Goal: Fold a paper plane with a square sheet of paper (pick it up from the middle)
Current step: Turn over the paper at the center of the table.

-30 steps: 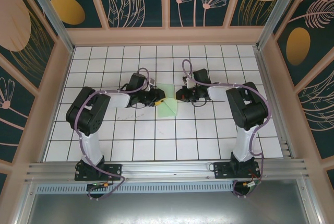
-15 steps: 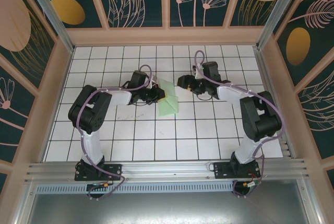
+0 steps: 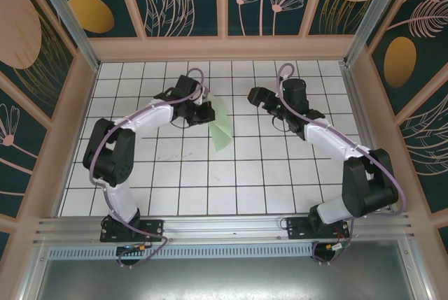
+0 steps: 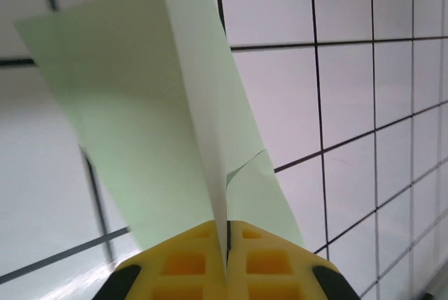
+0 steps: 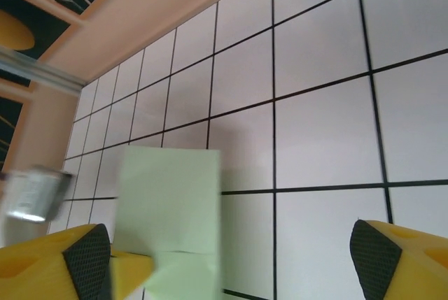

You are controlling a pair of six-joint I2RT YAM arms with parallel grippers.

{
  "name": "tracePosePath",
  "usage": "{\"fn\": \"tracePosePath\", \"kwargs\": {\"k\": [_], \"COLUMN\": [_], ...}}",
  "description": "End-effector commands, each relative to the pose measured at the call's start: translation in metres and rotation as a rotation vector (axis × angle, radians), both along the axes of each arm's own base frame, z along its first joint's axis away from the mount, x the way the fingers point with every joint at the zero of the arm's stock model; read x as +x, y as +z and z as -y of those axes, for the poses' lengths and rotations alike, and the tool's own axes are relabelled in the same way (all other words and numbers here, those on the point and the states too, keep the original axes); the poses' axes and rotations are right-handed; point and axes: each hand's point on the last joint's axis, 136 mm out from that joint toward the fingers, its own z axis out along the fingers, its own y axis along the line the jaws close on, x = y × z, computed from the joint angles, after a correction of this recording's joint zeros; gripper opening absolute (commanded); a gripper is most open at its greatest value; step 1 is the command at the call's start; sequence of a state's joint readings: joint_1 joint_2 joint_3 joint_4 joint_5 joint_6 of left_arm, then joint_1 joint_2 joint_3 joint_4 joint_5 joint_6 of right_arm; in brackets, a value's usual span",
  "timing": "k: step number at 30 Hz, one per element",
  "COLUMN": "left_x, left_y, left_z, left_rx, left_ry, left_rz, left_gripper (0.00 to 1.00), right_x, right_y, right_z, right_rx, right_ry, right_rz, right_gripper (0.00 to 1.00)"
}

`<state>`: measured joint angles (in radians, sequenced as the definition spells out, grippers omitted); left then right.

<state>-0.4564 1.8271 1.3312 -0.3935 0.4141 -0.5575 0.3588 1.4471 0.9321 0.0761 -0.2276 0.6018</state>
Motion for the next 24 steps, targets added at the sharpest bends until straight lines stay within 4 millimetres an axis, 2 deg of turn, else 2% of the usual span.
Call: {"fn": "tracePosePath", "kwargs": {"k": [1,7,13,19,24], "left_x": [-0.008,0.006,0.01,0.018,0.022], "left_y": [0.034,0.063,0.064,0.035,-0.003], "left_z": [-0.038,-0.1,-0.15,-0.165,-0.158], "left_rx": [0.216,0.566,0.907,1.081,1.111], "left_ry": [-0.003,0.112,0.234,0.268,0.236], "left_rz": [0.067,0.167,0.2,0.191,0.182], "left_gripper": [0.04,0.04,0.03,0.03,0.02], "right_x": [-0.006,-0.016,-0.016,-0.007,-0.003], "right_y": [-0.004,-0.009,-0.015,-0.014,-0.014], "right_z": [0.016,0.02,0.024,0.031,0.037], "right_rx": [-0.021,-0.044,-0.047,-0.073,-0.079], "right_ry": [-0.081,-0.073,-0.1,-0.158,-0.22], "right_rz": [-0.013,-0.032,-0.042,-0.066,-0.107], "right_gripper": [0.93,0.94,0.93,0.93,0.92]}}
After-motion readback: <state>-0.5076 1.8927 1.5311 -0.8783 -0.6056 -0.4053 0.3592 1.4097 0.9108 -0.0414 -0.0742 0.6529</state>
